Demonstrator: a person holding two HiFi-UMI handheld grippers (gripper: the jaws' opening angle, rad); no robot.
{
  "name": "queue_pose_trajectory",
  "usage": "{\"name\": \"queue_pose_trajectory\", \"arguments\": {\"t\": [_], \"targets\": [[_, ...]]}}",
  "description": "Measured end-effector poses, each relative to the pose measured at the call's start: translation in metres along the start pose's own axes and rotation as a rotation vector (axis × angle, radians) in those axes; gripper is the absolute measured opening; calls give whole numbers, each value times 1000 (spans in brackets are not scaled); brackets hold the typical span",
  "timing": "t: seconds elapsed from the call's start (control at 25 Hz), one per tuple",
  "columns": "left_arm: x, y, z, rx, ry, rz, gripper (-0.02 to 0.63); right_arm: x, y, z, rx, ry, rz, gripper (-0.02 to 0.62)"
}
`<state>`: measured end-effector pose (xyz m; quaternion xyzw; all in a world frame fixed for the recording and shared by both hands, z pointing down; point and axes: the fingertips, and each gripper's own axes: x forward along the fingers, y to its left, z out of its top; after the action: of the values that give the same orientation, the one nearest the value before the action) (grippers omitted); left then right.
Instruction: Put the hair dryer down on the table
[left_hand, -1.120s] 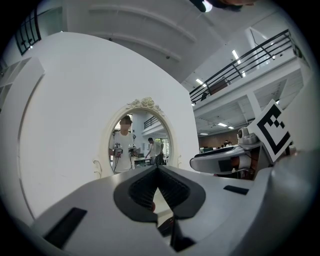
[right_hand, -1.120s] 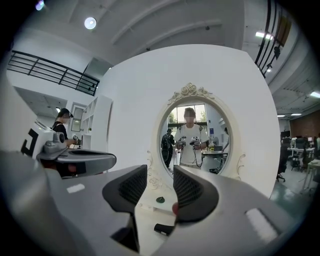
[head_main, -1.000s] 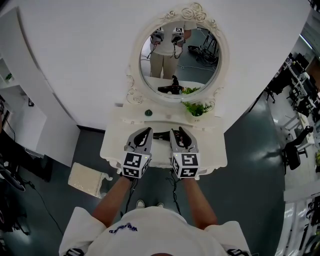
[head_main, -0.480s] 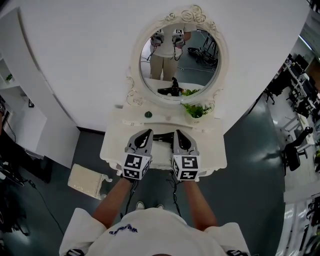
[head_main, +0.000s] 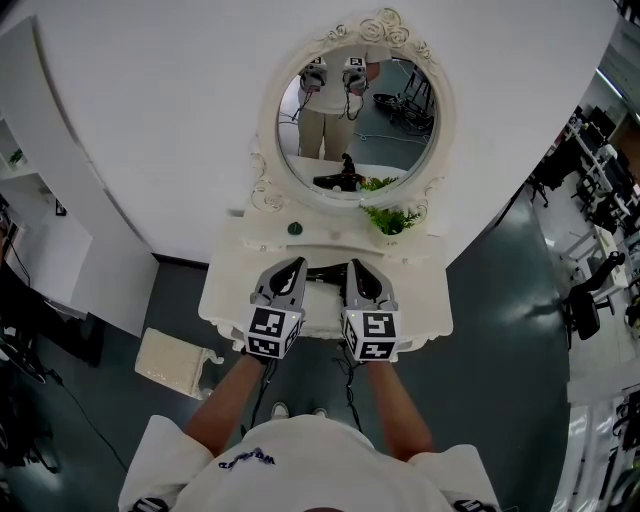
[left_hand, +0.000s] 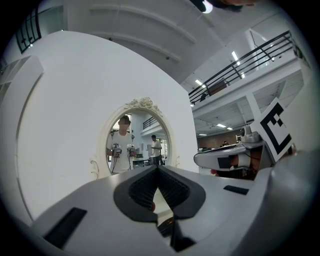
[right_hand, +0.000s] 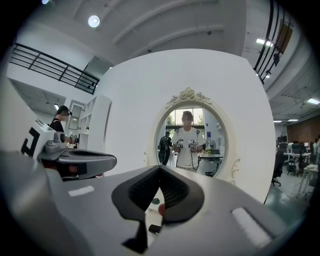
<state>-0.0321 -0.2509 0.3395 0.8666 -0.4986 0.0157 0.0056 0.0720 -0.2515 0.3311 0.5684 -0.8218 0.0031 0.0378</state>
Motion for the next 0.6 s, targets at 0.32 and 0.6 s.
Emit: {"name": "queue_pose_trajectory", "arguments": {"t": [0.32, 0.6], "targets": [[2, -2, -1, 2, -2, -1, 8, -1, -2, -3, -4, 8, 0, 11], [1, -2, -2, -2, 0, -3, 8, -1, -2, -4, -4, 17, -3, 11]]}}
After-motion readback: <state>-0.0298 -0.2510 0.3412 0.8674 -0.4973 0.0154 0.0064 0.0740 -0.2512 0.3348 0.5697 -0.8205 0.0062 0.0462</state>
